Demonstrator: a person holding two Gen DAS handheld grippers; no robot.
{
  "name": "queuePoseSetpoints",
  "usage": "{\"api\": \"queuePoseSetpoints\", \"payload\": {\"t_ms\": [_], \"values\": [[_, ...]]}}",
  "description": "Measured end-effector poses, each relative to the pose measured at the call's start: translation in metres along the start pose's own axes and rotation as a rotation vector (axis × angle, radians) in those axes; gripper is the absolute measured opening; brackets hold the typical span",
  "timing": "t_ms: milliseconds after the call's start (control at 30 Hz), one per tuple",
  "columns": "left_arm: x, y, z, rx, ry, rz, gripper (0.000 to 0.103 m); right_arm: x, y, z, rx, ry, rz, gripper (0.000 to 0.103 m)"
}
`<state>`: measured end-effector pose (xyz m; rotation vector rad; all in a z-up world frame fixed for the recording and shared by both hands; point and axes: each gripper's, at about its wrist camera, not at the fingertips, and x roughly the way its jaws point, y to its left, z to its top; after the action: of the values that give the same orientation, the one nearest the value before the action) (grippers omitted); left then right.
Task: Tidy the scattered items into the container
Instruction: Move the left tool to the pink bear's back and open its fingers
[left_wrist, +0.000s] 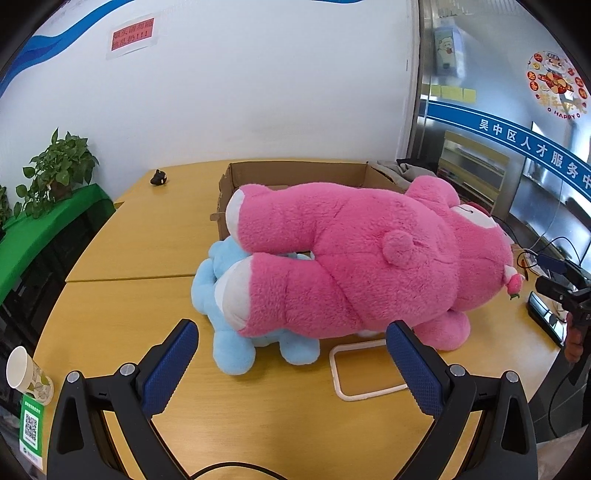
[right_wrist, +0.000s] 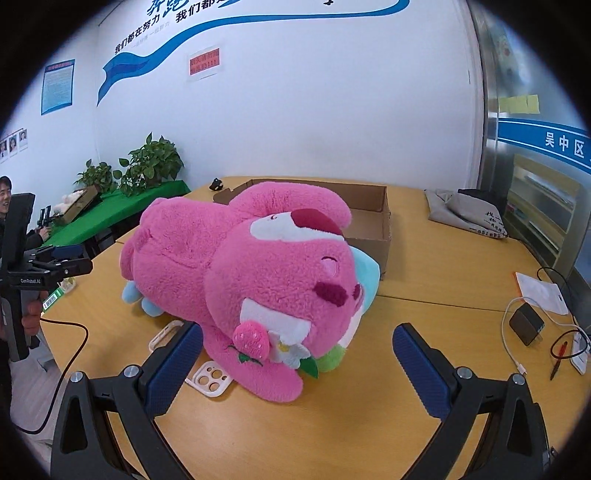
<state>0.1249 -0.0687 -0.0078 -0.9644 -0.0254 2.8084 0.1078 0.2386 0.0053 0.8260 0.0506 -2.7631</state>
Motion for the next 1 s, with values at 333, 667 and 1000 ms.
{"api": "queuePoseSetpoints", "payload": {"t_ms": [333, 667, 1000], "values": [[0.014, -0.036, 0.001, 0.103, 0.036, -0.098, 0.103, 0.018, 0.0, 0.013, 0.114, 0.071, -0.088, 0.103], [0.021, -0.062, -0.01, 0.091, 0.067, -0.151, 0.103, 0.032, -0.003, -0.005, 0.22, 0.162, -0.091, 0.103], [0.022, -0.068, 0.003, 0.114, 0.054, -0.141, 0.103, 0.024, 0.011, 0.004, 0.183, 0.131, -0.056, 0.103]]}}
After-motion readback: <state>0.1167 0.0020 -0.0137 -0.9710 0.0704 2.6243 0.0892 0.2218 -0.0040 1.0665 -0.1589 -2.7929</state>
